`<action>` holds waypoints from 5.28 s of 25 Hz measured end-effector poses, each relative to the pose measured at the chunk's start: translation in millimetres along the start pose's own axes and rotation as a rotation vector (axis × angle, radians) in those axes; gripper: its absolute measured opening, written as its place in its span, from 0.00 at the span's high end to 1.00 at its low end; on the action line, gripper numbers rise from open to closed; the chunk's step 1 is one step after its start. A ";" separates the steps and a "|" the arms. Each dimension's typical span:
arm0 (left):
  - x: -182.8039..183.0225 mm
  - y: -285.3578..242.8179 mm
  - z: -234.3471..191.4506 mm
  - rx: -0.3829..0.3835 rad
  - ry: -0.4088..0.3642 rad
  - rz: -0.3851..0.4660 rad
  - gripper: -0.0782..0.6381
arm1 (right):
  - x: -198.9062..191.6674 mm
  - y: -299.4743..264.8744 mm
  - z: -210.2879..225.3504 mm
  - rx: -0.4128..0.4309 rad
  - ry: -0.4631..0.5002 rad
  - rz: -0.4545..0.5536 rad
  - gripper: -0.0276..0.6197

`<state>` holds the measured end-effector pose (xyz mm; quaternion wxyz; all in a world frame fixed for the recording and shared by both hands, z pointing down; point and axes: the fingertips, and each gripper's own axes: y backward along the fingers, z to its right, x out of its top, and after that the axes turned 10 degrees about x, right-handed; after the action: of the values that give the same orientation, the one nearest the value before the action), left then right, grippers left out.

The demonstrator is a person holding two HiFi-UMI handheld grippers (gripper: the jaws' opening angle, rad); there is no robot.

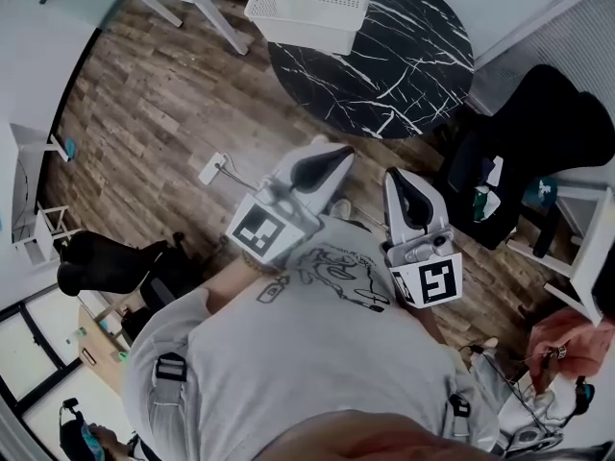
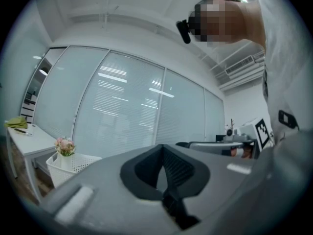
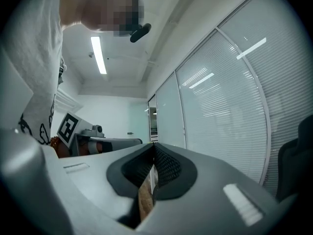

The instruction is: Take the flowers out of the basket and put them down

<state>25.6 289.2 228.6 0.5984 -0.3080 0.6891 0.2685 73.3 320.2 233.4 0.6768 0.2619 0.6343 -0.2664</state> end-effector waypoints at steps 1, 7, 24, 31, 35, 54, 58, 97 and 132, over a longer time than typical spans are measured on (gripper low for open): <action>0.2 -3.7 -5.2 -0.001 0.002 0.002 0.89 | -0.7 -6.1 2.5 0.002 0.000 -0.003 0.95; 2.0 -31.9 -48.9 -0.010 0.008 -0.001 0.89 | -0.7 -52.5 26.8 0.009 0.008 -0.005 0.95; 10.9 -111.3 -189.7 -0.046 -0.001 -0.040 0.89 | -7.5 -198.4 113.9 -0.005 -0.003 -0.049 0.95; 14.4 -144.8 -254.2 -0.058 -0.008 -0.067 0.88 | -16.1 -264.2 151.0 0.008 -0.013 -0.090 0.95; 6.7 -158.2 -293.2 -0.034 -0.015 -0.088 0.87 | -26.7 -296.9 170.3 0.026 -0.015 -0.102 0.93; -83.8 -190.9 -491.7 0.174 -0.168 -0.329 0.69 | -146.1 -448.3 255.4 0.184 -0.002 -0.328 0.67; -109.6 -196.7 -525.7 0.201 -0.195 -0.386 0.64 | -171.0 -473.7 272.5 0.203 0.003 -0.373 0.61; -242.1 -260.8 -637.7 0.107 -0.505 -0.857 0.45 | -335.8 -616.5 319.1 0.548 0.071 -0.604 0.38; -243.7 -267.3 -630.0 0.021 -0.641 -0.882 0.55 | -318.8 -621.1 304.8 0.549 0.105 -0.542 0.54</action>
<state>-167.5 -329.1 557.4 0.8374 -0.4646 0.2802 0.0657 -154.9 -329.5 559.0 0.4532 0.2696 0.6195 -0.5815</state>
